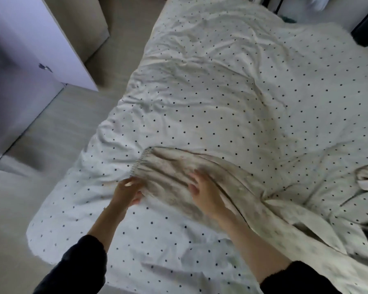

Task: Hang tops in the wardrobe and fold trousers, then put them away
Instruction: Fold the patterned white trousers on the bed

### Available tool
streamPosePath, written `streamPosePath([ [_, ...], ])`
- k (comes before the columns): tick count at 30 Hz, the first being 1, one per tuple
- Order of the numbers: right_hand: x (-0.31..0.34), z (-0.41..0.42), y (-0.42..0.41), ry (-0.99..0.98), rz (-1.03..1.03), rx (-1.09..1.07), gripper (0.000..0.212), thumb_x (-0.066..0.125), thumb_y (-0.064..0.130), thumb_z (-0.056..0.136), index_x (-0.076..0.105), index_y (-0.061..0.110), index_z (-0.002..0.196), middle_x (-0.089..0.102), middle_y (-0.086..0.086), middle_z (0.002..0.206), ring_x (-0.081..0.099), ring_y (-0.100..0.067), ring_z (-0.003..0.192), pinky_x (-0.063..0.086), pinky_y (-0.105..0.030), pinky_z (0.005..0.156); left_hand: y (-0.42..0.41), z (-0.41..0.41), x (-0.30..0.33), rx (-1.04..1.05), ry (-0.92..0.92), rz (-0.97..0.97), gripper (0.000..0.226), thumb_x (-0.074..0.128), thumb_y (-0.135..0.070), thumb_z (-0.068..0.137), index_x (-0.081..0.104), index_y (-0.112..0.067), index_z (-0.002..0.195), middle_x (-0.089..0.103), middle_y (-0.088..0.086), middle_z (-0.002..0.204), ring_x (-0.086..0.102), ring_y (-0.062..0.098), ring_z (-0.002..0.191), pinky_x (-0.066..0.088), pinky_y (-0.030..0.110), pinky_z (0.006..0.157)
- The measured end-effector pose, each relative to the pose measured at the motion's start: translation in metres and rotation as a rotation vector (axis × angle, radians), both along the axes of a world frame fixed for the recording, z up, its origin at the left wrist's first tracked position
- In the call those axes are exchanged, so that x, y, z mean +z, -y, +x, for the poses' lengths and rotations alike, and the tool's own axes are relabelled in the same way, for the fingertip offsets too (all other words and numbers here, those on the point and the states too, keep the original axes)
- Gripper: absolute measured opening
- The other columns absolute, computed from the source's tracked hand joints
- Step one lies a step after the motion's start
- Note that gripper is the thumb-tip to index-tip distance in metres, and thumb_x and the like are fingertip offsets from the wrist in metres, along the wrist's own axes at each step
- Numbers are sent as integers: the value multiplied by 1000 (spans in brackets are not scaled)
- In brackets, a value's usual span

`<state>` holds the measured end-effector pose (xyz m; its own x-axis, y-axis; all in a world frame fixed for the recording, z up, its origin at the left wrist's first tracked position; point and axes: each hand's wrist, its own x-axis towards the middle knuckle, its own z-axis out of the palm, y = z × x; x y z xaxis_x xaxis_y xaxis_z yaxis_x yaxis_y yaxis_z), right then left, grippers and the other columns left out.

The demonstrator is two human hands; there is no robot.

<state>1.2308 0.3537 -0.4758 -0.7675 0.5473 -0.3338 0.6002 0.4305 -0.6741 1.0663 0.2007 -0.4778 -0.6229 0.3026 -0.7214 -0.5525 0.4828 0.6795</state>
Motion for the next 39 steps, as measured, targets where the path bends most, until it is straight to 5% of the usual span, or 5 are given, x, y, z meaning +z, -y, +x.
streamPosePath([
  [9, -23, 7, -20, 66, 566, -114, 43, 66, 14, 83, 57, 11, 124, 50, -11, 137, 45, -31, 128, 35, -55, 103, -18, -5, -29, 395, 187, -27, 28, 76, -26, 78, 55, -8, 78, 56, 8, 74, 53, 18, 64, 43, 29, 57],
  [15, -31, 4, -57, 300, 532, -124, 48, 53, 33, 91, 45, 18, 136, 48, -1, 137, 37, -25, 129, 24, -46, 107, -19, -3, -24, 491, 90, 268, 34, 53, 4, 87, 51, -3, 120, 61, 13, 100, 60, 20, 78, 50, 28, 66],
  [23, -22, -16, -51, 188, 479, -237, 19, 52, 20, 91, 69, 16, 98, 68, -4, 99, 58, -26, 100, 24, -35, 92, 3, -9, -16, 432, -183, 287, 30, 58, 5, 87, 54, -19, 104, 61, 9, 95, 59, 16, 77, 51, 28, 70],
  [32, -21, 23, -42, 226, 352, -167, 37, 48, 22, 94, 47, 19, 131, 38, -2, 144, 40, -28, 129, 28, -52, 107, -19, 45, -16, -343, -624, -499, 59, 46, -20, 94, 21, -21, 148, 2, 20, 156, 3, 35, 144, 9, 49, 114],
  [39, -44, 177, -57, 577, 259, -185, 58, 42, 31, 97, 18, 23, 150, 14, -1, 158, 14, -21, 145, 14, -53, 114, -68, 149, -20, -1059, -859, -455, 57, 33, -37, 100, 10, -24, 151, -16, 8, 157, -19, 25, 143, -16, 50, 111],
])
